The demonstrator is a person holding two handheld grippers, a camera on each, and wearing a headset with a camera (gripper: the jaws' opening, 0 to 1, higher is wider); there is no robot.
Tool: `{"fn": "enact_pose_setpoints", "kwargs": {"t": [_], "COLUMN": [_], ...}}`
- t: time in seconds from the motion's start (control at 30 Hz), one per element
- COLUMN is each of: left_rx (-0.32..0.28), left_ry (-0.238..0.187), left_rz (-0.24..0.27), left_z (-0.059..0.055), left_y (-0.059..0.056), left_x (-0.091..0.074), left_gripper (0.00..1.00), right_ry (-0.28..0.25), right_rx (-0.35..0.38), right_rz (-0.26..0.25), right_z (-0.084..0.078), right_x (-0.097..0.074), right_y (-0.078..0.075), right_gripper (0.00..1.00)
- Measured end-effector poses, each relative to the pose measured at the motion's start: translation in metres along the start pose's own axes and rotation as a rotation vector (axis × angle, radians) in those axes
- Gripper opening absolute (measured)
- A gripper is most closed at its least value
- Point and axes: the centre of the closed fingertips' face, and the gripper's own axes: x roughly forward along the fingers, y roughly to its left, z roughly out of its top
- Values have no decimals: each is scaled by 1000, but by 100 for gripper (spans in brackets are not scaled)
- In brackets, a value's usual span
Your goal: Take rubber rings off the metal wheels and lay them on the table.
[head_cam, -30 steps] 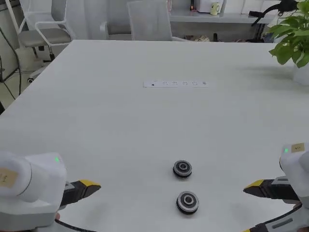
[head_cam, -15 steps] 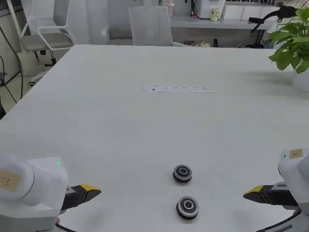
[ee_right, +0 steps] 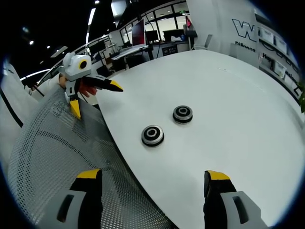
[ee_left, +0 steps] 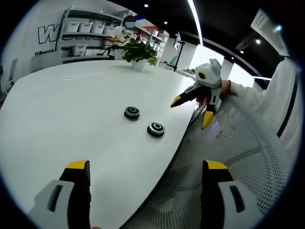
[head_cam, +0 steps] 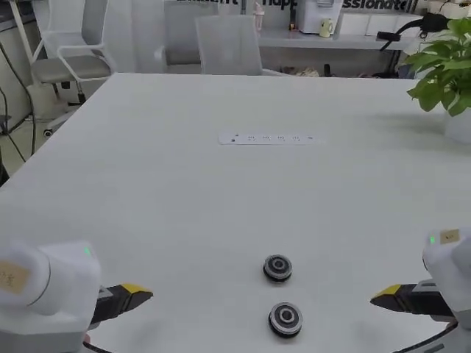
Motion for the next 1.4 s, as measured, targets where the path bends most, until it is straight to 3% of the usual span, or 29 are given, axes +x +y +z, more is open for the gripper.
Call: {"fn": "enact_pose_setpoints", "kwargs": {"t": [0.73,0.97,1.17,1.33,1.4], "left_rx": [38,5,-32,-32,-25], "left_ry": [-37,-34,-29,-12,-2], "left_rz": [38,96,119,131,130], "left_z": [10,10,8,10,10], "left_y": [2,11,14,10,8], "left_x": [-4,-11,-16,-18,-19], "left_gripper": [96,94,93,93,93], "right_ry": [-42,-50,-103,-221,-221], "right_rx": [-7,-16,11,84,84], "right_rz": [-40,-2,33,95,87], "right_z": [9,10,18,31,28], "right_x": [-5,-4,-9,-21,-24], "right_y": [-3,1,6,7,3], "right_gripper": [85,84,83,82,81]}}
